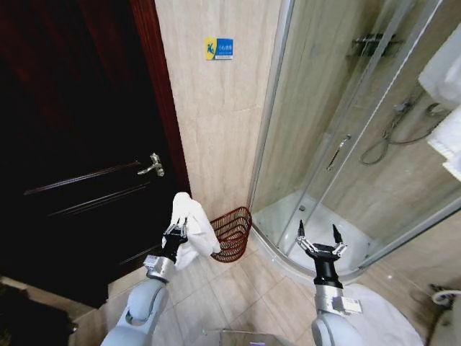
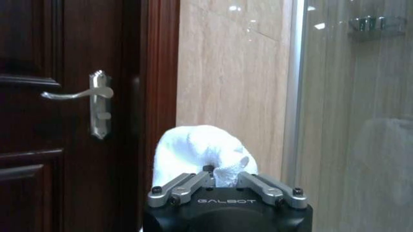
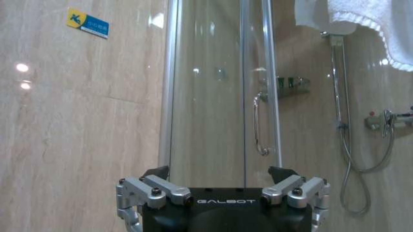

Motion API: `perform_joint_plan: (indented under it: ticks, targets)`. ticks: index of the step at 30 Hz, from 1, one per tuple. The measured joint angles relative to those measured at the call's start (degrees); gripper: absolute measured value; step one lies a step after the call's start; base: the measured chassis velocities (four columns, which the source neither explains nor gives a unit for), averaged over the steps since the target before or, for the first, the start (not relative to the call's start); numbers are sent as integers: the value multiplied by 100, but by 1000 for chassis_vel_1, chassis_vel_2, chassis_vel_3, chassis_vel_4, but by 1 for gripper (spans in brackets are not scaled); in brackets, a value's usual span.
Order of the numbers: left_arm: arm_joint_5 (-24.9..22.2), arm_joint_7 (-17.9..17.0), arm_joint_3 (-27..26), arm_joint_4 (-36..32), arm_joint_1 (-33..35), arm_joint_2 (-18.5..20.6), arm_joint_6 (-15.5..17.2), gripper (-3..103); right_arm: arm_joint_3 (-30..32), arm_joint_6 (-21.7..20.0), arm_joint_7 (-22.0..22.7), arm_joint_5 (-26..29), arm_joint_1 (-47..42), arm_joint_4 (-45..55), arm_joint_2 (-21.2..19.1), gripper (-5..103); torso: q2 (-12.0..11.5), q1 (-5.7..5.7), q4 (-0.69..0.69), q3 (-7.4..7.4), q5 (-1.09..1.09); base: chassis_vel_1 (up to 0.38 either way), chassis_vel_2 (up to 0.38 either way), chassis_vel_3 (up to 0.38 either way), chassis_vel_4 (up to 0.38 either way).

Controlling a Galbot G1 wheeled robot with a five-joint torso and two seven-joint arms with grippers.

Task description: Discard the used towel into the hamper.

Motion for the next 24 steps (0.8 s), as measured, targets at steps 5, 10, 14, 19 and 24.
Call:
perform_joint_plan:
  ticks: [5, 10, 14, 19, 24]
  targets:
    - [23, -9, 26, 53, -39, -13, -19, 5, -32, 0, -8, -66, -24, 4, 58, 100, 0, 0, 0, 0, 0, 0, 0, 0, 0]
    - [-23, -14, 23, 161, -176, 54, -108, 5, -42, 2, 9, -88, -27, 65, 86, 100, 0, 0, 0, 0, 0, -20, -16, -19, -27]
    - [-31, -33, 53, 216, -239, 61, -108, 5, -31, 26, 38, -85, -57, 91, 85, 100, 0, 0, 0, 0, 0, -64, -59, -73, -70]
    - [-37, -108, 142, 359, -325, 69, -84, 5, -30, 103, 81, -60, -87, 99, 113, 100, 0, 0, 0, 0, 0, -78, -73, -74, -72]
    - [-247, -191, 254, 603, -473, 130, -36, 5, -37, 218, 83, -45, -122, 54, 136, 100, 0, 0, -1, 0, 0, -119, -106, -102, -104]
